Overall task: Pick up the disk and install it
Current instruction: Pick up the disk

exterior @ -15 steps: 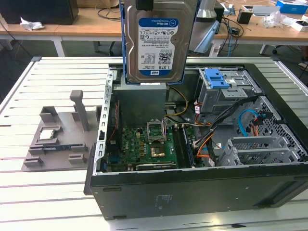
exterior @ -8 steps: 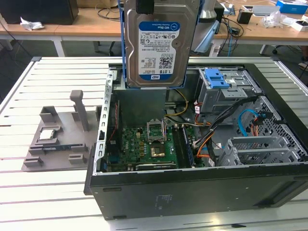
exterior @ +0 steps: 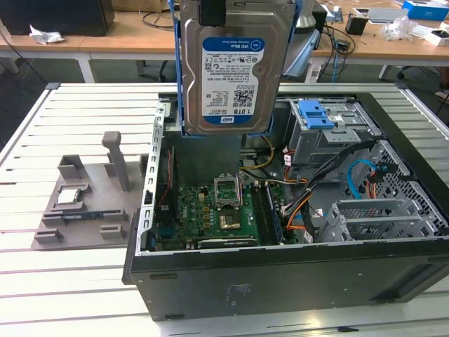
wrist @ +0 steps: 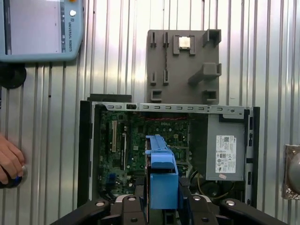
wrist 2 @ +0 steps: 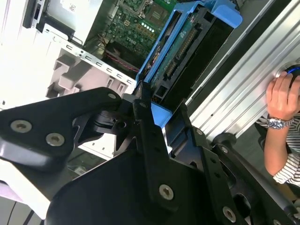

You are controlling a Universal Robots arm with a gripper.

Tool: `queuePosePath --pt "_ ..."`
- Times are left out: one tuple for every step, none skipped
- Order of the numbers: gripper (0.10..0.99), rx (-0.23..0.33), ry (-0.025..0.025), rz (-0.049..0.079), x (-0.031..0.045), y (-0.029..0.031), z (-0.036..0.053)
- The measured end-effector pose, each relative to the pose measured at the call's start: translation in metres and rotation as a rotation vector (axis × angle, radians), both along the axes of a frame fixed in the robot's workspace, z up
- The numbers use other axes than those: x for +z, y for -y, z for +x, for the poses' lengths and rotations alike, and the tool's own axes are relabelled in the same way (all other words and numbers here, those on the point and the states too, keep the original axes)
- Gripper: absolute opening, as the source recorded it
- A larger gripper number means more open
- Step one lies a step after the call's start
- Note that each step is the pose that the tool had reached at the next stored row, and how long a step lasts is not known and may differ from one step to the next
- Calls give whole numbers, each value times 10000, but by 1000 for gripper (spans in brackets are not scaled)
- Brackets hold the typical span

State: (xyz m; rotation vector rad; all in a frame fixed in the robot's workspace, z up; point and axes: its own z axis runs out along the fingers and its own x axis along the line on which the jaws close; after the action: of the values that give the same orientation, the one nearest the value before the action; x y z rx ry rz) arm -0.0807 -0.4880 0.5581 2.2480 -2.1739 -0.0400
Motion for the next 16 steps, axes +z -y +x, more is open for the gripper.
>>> queuePosePath --pt "365 0 0 0 0 17 0" --pt "365 0 0 1 0 39 0" --pt "365 0 0 1 -1 59 0" --pt "365 -1 0 0 -1 74 0" --pt "365 -1 0 0 -1 96 0" --pt "365 0 0 0 -1 110 0" --pt "365 -1 0 -1 0 124 0" --pt "365 -1 1 1 -1 138 0" --pt "365 -1 0 0 -1 154 0" --pt "365 -1 0 0 -1 174 0" --pt "365 -1 0 0 -1 189 0" --pt "365 0 0 0 -1 211 0" --pt "365 0 0 1 -1 228 0" --pt "365 0 0 0 -1 243 0" --pt "365 0 0 -1 -1 256 0" --pt "365 -1 0 0 -2 270 0"
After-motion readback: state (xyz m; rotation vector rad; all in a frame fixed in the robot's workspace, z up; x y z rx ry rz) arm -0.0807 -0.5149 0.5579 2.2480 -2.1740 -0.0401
